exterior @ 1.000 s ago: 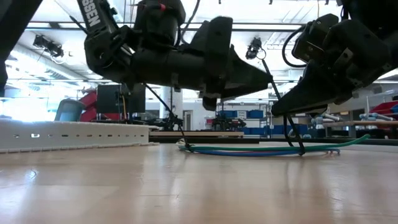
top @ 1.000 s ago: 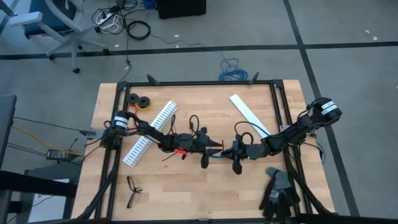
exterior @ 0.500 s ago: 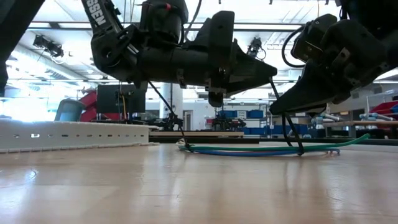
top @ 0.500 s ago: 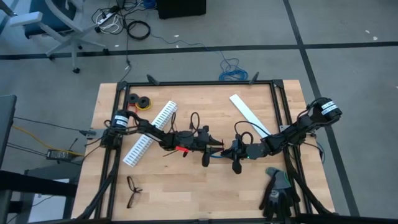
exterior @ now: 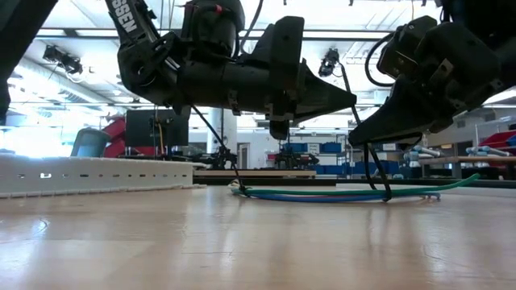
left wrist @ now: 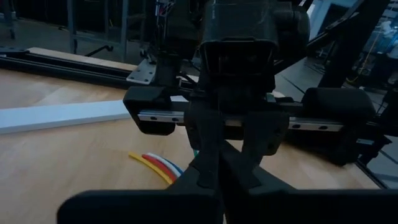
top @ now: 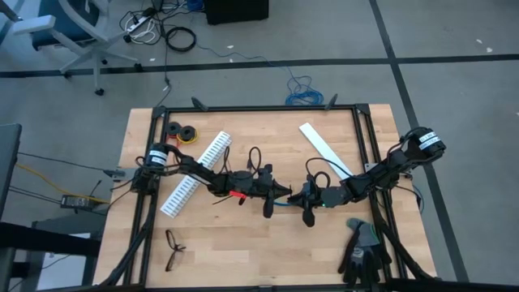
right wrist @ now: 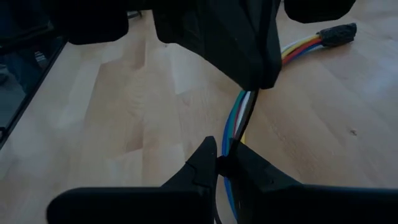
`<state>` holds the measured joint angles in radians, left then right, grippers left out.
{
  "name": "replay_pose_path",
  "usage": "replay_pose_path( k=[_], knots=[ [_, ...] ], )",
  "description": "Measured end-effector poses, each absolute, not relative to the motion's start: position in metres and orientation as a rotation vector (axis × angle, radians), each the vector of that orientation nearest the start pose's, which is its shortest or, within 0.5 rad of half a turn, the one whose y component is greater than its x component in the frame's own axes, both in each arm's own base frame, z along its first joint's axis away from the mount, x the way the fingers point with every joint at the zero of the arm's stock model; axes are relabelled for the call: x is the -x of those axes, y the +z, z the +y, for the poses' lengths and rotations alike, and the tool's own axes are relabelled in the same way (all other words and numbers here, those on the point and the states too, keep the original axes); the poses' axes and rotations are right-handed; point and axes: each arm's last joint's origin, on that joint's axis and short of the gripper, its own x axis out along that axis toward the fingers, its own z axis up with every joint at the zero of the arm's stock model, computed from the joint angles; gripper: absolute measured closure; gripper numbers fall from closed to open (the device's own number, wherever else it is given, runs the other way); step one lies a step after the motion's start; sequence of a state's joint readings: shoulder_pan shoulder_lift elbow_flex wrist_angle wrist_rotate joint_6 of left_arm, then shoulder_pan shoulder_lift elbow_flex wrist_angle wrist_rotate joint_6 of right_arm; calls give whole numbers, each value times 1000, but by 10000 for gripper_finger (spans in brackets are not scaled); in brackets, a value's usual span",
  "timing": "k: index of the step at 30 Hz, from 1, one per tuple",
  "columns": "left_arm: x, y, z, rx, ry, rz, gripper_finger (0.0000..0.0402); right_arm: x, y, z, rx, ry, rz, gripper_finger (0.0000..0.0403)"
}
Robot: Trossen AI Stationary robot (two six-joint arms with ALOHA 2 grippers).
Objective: Ziptie cables
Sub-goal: Wrap the cable wires with the black zip tie
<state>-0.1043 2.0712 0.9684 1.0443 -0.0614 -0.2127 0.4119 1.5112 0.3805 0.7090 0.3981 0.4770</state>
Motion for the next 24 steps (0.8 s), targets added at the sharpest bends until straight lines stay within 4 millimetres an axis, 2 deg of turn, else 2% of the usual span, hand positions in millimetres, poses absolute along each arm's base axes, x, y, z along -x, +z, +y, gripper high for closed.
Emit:
replay_pose_path(
  k=[10, 24],
  knots=[
    [-405, 141, -41, 212, -53, 35, 395, -235, 133, 84, -340, -98, 373, 381],
    [-405, 141, -38, 269, -41, 28, 351, -235, 133, 84, -332, -96, 372, 382]
  ],
)
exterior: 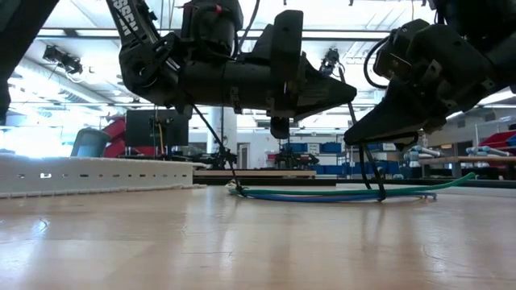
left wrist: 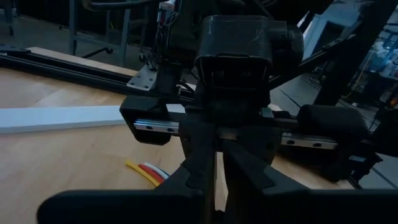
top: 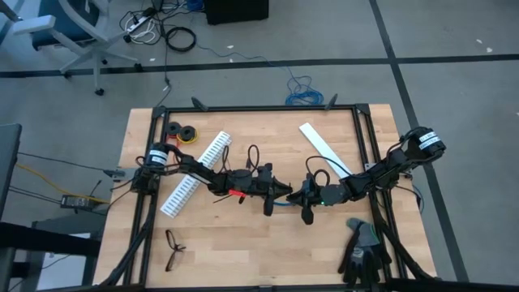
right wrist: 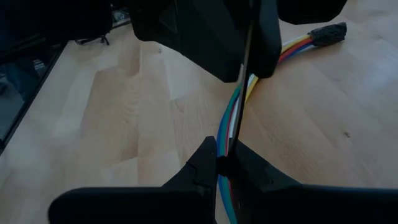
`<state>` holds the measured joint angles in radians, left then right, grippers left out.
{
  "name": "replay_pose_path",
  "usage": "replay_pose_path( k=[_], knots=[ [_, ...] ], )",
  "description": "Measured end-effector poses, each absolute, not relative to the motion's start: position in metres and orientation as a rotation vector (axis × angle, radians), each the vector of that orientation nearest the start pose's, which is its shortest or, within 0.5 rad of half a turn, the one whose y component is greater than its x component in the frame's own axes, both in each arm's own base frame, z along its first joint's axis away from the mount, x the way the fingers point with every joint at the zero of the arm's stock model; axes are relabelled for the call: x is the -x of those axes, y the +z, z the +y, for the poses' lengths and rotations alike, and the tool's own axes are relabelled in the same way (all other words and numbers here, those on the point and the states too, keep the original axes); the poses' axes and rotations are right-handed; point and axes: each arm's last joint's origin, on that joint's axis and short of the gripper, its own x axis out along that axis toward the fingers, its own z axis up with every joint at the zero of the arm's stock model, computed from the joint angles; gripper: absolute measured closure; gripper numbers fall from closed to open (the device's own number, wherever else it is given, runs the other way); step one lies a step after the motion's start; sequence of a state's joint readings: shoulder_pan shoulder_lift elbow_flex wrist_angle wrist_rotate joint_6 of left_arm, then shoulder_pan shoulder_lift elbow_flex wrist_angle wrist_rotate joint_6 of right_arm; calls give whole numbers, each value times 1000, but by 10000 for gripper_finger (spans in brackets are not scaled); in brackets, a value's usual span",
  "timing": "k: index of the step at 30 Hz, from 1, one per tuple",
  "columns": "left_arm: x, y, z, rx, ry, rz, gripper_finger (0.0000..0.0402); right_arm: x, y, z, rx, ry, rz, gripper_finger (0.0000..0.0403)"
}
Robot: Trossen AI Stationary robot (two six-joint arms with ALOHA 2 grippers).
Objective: Ziptie cables
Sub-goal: Wrap the cable wires with the black zip tie
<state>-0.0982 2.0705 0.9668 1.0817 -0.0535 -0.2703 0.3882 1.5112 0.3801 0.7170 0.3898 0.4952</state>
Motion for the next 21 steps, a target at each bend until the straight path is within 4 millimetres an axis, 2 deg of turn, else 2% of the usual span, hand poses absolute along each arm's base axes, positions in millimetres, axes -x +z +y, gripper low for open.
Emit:
replay_pose_path(
  k=[4, 8, 17, 21],
  knots=[
    [-405, 141, -38, 254, -42, 28, 353, -235, 133, 84, -332, -96, 372, 382],
    [-405, 141, -38, 217, -42, 27, 392, -235, 133, 84, -332, -96, 373, 382],
    [-405, 141, -36, 242, -38, 27, 399, -235, 133, 83, -330, -106, 369, 366],
    [-406, 144, -34, 269, -44, 5, 400, -236, 133, 81, -333, -116, 364, 376]
  ],
)
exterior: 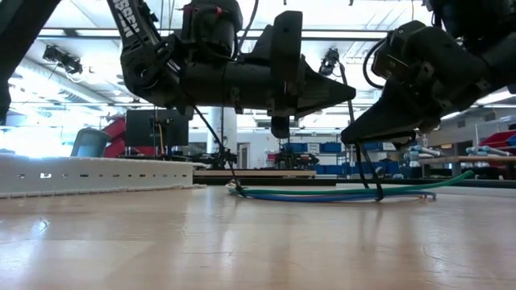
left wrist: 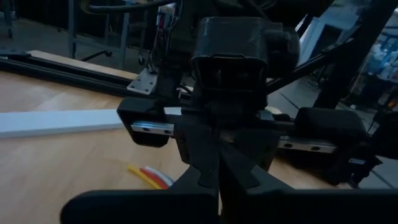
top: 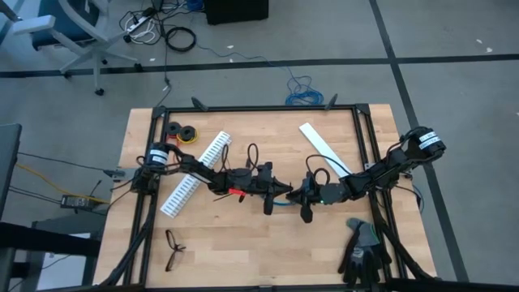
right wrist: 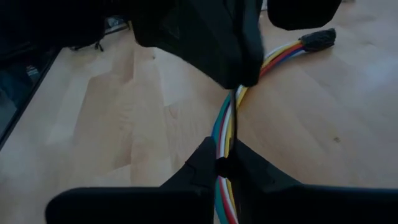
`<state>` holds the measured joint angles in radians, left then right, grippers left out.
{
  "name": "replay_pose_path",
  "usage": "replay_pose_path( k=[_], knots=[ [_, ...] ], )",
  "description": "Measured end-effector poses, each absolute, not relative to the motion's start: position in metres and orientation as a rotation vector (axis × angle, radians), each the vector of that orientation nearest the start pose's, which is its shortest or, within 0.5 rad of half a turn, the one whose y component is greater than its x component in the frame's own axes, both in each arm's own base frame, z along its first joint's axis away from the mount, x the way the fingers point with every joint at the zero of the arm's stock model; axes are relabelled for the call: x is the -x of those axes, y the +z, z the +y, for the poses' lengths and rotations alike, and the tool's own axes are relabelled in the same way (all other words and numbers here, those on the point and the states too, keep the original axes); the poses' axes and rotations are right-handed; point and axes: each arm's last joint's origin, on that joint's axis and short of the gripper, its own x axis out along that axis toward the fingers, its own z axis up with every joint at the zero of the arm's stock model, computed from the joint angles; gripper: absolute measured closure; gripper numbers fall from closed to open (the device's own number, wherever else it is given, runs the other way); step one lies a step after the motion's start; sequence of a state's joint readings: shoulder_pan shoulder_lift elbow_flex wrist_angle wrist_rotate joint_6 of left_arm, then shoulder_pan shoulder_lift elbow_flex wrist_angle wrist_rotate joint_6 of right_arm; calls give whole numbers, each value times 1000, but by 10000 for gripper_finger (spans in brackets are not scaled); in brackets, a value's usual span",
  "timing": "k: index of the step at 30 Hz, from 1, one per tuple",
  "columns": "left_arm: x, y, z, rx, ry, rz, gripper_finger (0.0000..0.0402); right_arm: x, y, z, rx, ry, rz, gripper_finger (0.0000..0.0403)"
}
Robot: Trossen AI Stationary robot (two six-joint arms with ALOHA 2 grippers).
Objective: Ziptie cables
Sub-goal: Wrap the cable wires with the black zip tie
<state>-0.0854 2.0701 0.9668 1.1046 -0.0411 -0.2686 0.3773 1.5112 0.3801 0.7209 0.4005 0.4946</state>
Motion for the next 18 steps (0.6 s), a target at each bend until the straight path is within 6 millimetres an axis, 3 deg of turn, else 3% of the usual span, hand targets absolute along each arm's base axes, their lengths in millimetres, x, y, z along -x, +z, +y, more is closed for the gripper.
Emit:
replay_pose_path(
  k=[5, 18],
  knots=[
    [-406, 145, -28, 291, -42, -10, 400, -236, 134, 81, -337, -112, 360, 394],
    [-406, 147, -16, 331, -36, -45, 401, -236, 130, 81, -398, -123, 394, 390]
  ],
)
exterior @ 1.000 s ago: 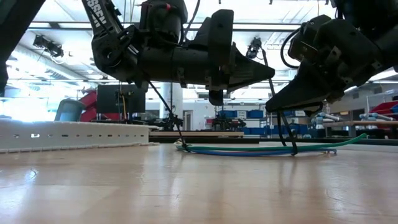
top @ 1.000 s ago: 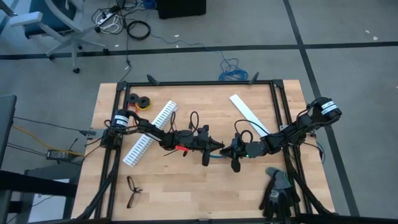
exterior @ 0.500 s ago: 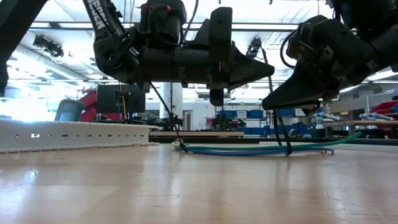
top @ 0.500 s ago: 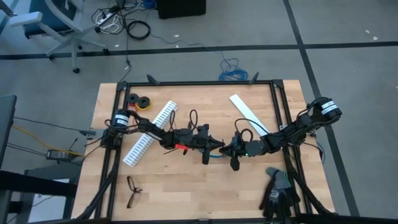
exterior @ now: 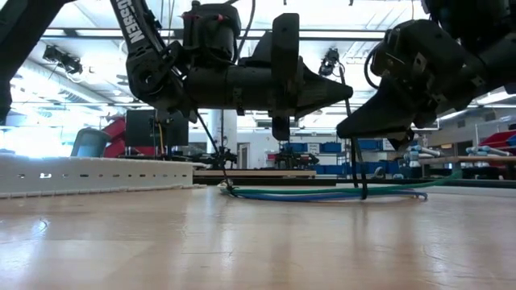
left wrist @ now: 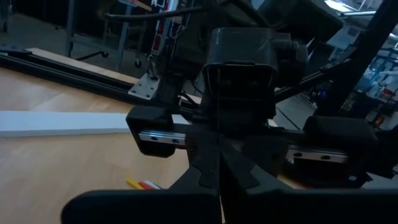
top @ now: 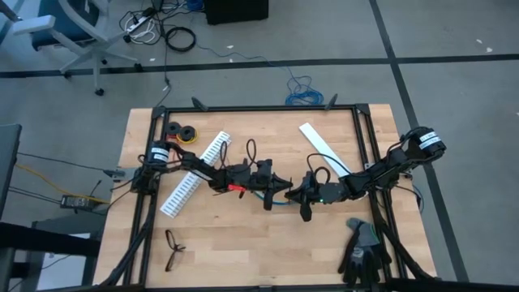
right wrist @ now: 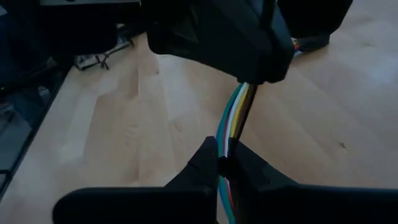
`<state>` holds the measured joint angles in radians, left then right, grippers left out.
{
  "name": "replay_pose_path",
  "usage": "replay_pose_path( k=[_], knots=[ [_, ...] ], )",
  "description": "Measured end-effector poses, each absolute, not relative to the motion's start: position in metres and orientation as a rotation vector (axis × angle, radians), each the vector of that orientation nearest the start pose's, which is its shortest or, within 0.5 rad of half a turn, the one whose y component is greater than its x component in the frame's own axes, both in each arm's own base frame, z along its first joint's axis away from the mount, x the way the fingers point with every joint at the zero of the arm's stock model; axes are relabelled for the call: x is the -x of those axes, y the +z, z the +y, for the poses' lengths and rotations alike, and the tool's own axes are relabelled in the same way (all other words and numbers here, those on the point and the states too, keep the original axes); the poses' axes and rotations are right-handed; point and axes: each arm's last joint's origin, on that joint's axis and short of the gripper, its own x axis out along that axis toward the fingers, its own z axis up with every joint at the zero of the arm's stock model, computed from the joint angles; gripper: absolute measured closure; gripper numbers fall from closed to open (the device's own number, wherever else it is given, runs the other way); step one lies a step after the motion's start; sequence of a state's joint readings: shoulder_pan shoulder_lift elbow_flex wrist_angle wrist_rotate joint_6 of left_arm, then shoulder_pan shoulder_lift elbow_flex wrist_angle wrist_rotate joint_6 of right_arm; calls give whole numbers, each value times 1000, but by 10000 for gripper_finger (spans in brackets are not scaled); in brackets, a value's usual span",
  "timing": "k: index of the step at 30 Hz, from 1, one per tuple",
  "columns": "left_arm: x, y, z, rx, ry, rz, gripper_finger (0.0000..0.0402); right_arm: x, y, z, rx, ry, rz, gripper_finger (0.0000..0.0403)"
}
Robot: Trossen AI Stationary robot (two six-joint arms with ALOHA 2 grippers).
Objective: Ziptie cables
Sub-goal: Wrap the cable wires with the black zip tie
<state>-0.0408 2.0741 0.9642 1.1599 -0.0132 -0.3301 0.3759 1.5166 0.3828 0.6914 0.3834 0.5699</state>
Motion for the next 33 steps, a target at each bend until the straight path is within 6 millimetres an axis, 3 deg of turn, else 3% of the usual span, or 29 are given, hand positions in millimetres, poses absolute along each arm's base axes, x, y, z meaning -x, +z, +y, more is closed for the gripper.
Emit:
replay_pose_path(
  k=[28, 33],
  knots=[
    [-406, 145, 21, 348, 22, -34, 401, -232, 123, 82, -486, -119, 477, 384],
    [-404, 166, 27, 345, 58, -128, 401, -233, 127, 84, -430, -21, 468, 352]
  ],
)
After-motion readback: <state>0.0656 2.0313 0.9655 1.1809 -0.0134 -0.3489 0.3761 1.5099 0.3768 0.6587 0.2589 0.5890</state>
